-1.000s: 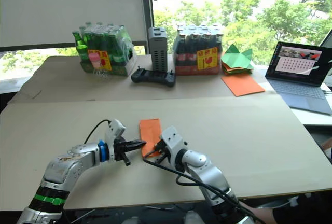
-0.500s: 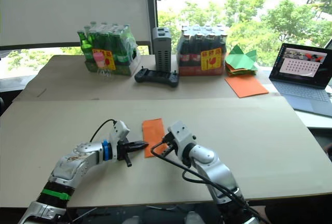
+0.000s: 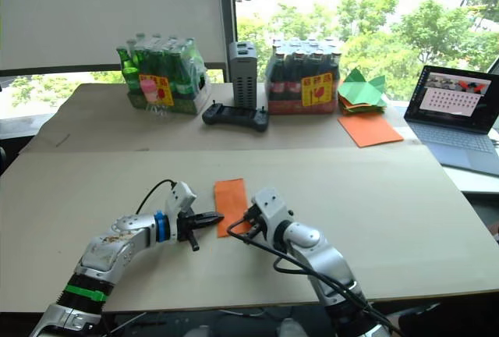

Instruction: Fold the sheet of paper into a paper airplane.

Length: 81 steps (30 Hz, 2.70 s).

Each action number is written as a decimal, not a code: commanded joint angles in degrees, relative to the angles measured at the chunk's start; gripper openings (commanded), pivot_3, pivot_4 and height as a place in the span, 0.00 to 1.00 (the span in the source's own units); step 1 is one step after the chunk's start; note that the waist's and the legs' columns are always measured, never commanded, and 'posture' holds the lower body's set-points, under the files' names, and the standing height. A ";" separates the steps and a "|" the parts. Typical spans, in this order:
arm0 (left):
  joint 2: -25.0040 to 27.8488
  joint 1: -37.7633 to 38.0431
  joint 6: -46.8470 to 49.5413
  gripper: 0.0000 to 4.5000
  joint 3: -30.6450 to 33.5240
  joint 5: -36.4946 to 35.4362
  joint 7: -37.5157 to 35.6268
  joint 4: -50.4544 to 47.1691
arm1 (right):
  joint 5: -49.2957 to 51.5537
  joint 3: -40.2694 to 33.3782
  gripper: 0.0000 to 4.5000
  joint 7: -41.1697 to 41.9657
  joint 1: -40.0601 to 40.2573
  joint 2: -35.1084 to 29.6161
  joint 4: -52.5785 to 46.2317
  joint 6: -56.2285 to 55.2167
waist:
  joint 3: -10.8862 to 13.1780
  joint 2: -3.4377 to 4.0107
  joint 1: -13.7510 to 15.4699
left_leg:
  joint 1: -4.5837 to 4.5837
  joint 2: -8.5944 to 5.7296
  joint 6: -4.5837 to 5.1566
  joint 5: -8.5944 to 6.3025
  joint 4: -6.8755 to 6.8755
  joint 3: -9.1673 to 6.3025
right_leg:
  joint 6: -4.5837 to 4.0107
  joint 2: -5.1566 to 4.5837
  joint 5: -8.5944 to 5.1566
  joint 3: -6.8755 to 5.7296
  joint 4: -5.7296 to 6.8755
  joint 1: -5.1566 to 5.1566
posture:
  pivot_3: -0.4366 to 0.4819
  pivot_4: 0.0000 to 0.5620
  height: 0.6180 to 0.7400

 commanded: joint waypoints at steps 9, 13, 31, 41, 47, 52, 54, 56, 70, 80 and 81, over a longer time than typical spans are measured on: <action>-0.22 1.58 1.47 0.00 -1.01 1.17 1.30 -0.36 | -2.63 0.20 0.00 -1.11 -5.86 2.98 9.62 -1.94 | -0.02 0.01 -0.09 | 0.10 0.01 0.00 0.00 0.00 0.00 | 0.00 0.01 0.00 0.00 0.00 0.09 | 0.48 0.27 1.00; -0.25 1.65 1.53 0.00 -1.01 1.11 1.41 -0.58 | -3.15 -0.38 0.00 -1.74 -7.75 4.16 12.39 -2.97 | -0.03 0.01 -0.10 | 0.09 0.00 0.00 0.00 0.00 0.00 | 0.00 0.00 0.00 0.00 -0.01 0.09 | 0.48 0.27 1.00; -0.12 2.13 2.47 0.00 -0.75 0.70 1.92 -2.50 | -8.06 -2.61 0.00 -10.72 -13.83 11.20 24.33 -9.83 | -0.04 0.03 -0.22 | 0.07 0.01 0.00 0.00 -0.01 -0.01 | -0.01 0.00 0.00 0.00 0.01 0.05 | 0.48 0.27 1.00; -0.29 2.72 2.78 0.00 -0.53 0.59 2.32 -3.34 | -8.87 -4.29 0.00 -14.32 -15.38 14.64 28.08 -11.21 | -0.04 0.04 -0.33 | 0.07 0.02 0.00 0.00 -0.01 -0.01 | -0.01 0.01 0.00 0.00 0.01 0.04 | 0.48 0.27 1.00; -0.37 2.85 2.86 0.00 -0.45 0.54 2.49 -3.74 | -8.93 -5.37 0.00 -15.31 -16.99 15.37 30.45 -12.57 | -0.04 0.04 -0.30 | 0.02 0.02 0.00 0.00 -0.02 -0.01 | -0.01 0.00 0.01 0.00 0.01 0.00 | 0.48 0.27 1.00; -0.35 3.08 2.94 0.00 -0.31 0.48 2.62 -4.11 | -8.93 -5.90 0.00 -15.36 -18.19 15.52 31.89 -13.37 | -0.04 0.04 -0.33 | 0.01 0.02 0.00 0.00 -0.02 -0.01 | -0.01 0.00 0.01 0.01 0.01 -0.04 | 0.48 0.27 1.00; -0.34 3.14 3.00 0.00 -0.30 0.45 2.71 -4.20 | -8.97 -5.71 0.00 -14.96 -18.24 15.41 31.98 -13.43 | -0.04 0.04 -0.34 | 0.00 0.02 0.00 0.00 -0.02 -0.01 | -0.01 0.00 0.01 0.01 0.01 -0.04 | 0.48 0.27 1.00; -0.31 3.22 3.06 0.00 -0.32 0.42 2.76 -4.34 | -9.11 -4.95 0.00 -13.73 -17.75 14.82 31.53 -13.22 | -0.04 0.04 -0.34 | 0.00 0.02 0.00 0.00 -0.02 -0.01 | -0.01 0.00 0.01 0.01 0.01 -0.04 | 0.48 0.27 1.00; -0.14 3.17 3.31 0.00 -0.31 0.42 2.56 -4.33 | -9.99 -0.64 0.00 -8.04 -9.80 12.51 22.52 -8.88 | -0.05 0.05 -0.34 | 0.02 0.02 0.00 0.00 -0.05 0.00 | -0.01 0.00 0.00 0.01 0.00 -0.03 | 0.48 0.27 1.00; -0.32 2.55 3.35 0.00 -0.53 0.54 2.33 -3.68 | -10.41 0.68 0.00 -6.06 -7.01 10.94 18.24 -6.32 | -0.06 0.05 -0.32 | 0.03 0.02 0.00 0.00 -0.05 0.00 | 0.00 0.01 0.00 0.01 -0.01 -0.02 | 0.48 0.27 1.00; -0.35 2.52 3.32 0.00 -0.56 0.55 2.31 -3.64 | -10.45 0.89 0.00 -5.84 -6.61 10.67 17.66 -5.97 | -0.06 0.05 -0.32 | 0.03 0.02 0.00 0.00 -0.05 0.00 | 0.00 0.01 0.00 0.01 -0.01 -0.02 | 0.48 0.27 1.00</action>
